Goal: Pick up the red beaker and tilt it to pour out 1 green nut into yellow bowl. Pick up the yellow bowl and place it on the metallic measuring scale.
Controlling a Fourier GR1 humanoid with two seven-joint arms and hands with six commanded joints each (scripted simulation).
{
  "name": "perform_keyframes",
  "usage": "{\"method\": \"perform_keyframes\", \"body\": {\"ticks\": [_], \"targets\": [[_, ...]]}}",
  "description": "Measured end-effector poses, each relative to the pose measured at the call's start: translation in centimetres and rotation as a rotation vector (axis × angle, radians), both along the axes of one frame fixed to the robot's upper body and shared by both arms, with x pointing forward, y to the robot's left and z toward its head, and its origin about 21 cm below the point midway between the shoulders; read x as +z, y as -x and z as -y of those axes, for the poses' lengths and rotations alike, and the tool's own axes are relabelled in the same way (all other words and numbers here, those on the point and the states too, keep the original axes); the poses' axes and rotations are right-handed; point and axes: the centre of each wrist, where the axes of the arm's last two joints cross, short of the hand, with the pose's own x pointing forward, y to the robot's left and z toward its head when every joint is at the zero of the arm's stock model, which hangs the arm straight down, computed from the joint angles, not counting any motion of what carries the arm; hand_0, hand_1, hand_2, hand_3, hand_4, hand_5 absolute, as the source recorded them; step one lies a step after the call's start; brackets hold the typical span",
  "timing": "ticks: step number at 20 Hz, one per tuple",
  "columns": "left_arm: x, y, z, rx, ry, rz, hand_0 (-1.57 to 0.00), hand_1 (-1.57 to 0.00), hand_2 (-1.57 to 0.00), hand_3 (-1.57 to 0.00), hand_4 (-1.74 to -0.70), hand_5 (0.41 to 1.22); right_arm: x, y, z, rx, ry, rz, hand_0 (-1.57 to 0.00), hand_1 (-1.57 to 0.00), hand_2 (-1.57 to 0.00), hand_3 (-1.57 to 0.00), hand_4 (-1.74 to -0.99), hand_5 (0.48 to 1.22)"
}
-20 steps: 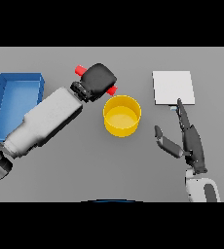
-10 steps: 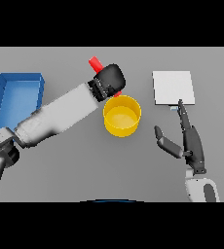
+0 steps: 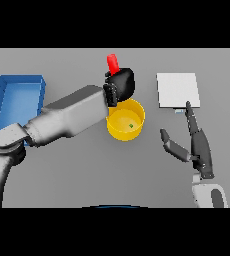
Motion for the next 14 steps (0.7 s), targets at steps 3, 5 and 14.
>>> {"method": "perform_keyframes", "body": {"ticks": [3, 5, 14], "targets": [[0.3, 0.0, 0.3, -0.026, -0.061, 0.035, -1.57, -1.57, -1.57, -1.57, -1.72, 1.221, -0.3, -0.1, -0.5, -0.009, 0.007, -0.007, 0.0, 0.0, 0.0, 0.0, -1.155, 0.637], [0.2, 0.3, 1.3, -0.059, -0.089, 0.06, -1.57, -1.57, -1.57, -1.57, -1.72, 1.221, -0.5, 0.0, -0.3, -0.008, -0.01, -0.008, 0.0, 0.0, 0.0, 0.0, -1.151, 0.634], [10.8, -3.2, 0.7, -0.023, -0.063, 0.239, -1.57, -1.57, -1.57, -1.18, -1.73, 1.221, -0.5, -0.2, -0.3, 0.017, -0.011, 0.025, 0.0, 0.0, 0.0, 0.0, -1.16, 0.66]]}}
